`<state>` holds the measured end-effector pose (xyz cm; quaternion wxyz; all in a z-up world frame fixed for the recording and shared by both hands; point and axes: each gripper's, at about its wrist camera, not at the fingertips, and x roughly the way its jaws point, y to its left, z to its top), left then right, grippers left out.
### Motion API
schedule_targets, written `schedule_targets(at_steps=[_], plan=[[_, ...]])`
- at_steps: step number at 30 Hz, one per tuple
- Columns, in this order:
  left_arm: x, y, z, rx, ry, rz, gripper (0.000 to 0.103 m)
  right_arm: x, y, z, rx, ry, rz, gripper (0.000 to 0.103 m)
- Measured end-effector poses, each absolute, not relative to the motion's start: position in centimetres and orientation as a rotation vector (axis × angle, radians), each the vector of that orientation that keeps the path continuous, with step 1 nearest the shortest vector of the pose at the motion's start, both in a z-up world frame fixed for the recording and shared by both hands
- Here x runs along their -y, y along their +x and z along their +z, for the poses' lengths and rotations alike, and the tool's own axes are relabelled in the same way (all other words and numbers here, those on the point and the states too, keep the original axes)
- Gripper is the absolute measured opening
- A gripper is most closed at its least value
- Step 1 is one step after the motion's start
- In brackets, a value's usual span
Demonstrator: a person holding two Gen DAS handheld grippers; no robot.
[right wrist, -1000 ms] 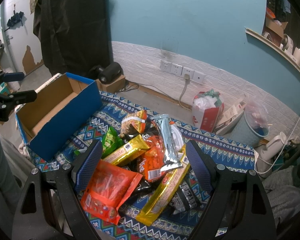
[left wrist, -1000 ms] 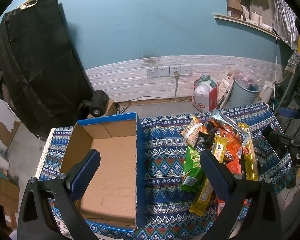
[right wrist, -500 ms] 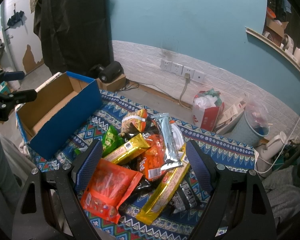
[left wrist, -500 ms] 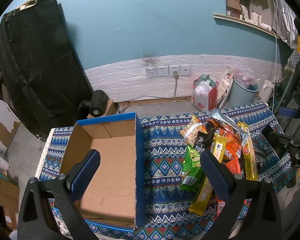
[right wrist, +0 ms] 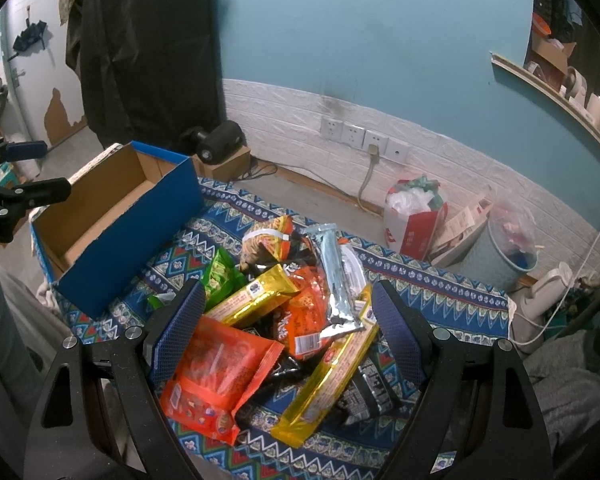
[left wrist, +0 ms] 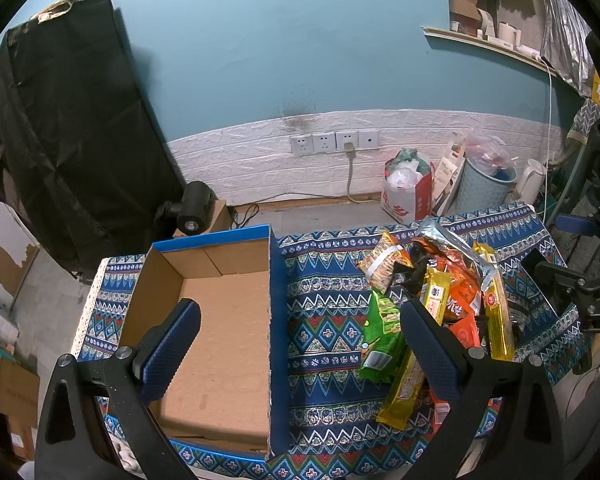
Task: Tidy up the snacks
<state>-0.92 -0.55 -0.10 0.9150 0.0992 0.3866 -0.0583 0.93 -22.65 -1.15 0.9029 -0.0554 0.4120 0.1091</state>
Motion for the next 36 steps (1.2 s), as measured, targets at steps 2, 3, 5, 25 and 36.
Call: schedule_targets(at_steps=[2,3,5,25,36], plan=[[0.5,-0.9,-0.1,-0.797,0.204,-0.121,0.101,22.6,1.0,-1.1,-0.852,-0.115,0.225,0.084],[0.5,-0.9,-0.1,-0.796,0.203,-0.121,0.101,22.7,0.9,-1.2,-0.853,-0.115,0.226,0.084],[0.5,-0.9,-0.1,-0.796,0.203,-0.121,0.101,22.8,0.9,-1.3,-0.854,-0.115,0.226,0.084],[0.8,-0.7,-0.2,-0.807,0.214,-0.125,0.101,23.5,1.2,-1.2,-0.880,-0.112,0.211,0.084],[1.2,-0.3,-0.9,-0.813,0.233,-0.128,0.101,23.6,1.0,-1.2,-0.882,-0.110,0.208,0.084]])
